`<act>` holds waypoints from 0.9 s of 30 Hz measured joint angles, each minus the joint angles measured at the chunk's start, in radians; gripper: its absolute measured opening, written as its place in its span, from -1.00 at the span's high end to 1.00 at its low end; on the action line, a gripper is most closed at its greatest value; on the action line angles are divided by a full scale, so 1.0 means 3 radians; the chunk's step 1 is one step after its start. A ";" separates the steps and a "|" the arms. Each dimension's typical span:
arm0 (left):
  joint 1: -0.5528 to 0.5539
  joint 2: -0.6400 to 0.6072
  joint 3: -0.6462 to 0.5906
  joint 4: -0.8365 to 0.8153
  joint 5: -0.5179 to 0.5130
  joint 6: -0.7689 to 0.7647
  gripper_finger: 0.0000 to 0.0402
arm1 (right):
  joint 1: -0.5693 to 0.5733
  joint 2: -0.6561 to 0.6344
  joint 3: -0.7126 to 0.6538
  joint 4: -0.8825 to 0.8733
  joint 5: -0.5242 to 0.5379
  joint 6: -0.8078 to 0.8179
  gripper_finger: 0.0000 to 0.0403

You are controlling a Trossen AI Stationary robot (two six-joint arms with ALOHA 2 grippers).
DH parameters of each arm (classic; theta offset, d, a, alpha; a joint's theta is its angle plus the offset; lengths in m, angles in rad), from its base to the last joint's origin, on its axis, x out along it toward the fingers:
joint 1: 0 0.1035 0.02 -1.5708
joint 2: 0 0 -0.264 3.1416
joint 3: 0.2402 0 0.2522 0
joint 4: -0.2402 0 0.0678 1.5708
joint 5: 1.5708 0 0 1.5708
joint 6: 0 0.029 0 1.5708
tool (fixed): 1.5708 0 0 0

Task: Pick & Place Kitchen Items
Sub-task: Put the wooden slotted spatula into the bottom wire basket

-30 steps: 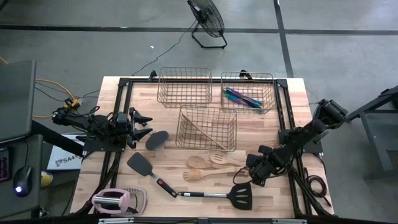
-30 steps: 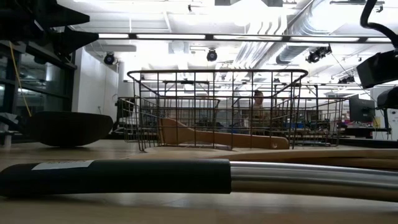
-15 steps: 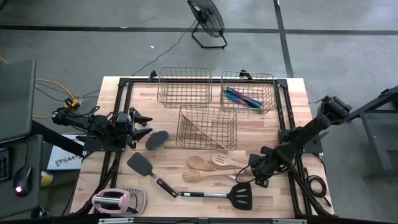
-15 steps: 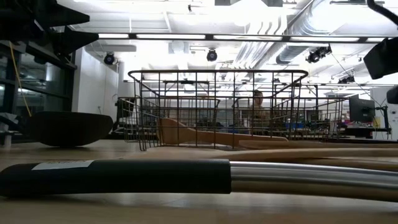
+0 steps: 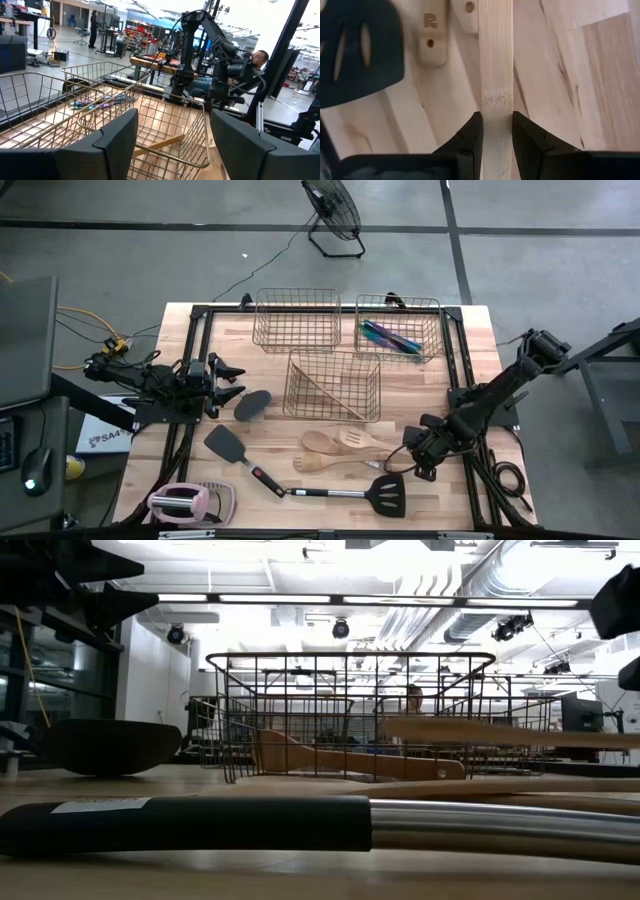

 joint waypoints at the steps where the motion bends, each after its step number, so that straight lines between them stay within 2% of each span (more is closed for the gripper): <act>1: 0.0001 0.0000 0.0000 0.0000 0.0000 0.0000 -0.21 | 0.0013 -0.0023 0.0000 0.0010 -0.0001 -0.0005 0.64; 6: -0.0001 0.0000 0.0000 0.0000 0.0000 -0.0025 -0.21 | 0.0087 -0.0146 0.0001 0.0146 0.0005 -0.0087 0.64; 15: 0.0001 -0.0001 0.0000 0.0000 0.0000 -0.0028 -0.21 | 0.0131 -0.0219 0.0004 0.0722 0.0146 -0.0340 0.64; 27: 0.0000 -0.0001 0.0000 0.0000 0.0000 -0.0036 -0.21 | -0.0022 -0.0349 0.0006 0.1399 0.0654 -0.0817 0.64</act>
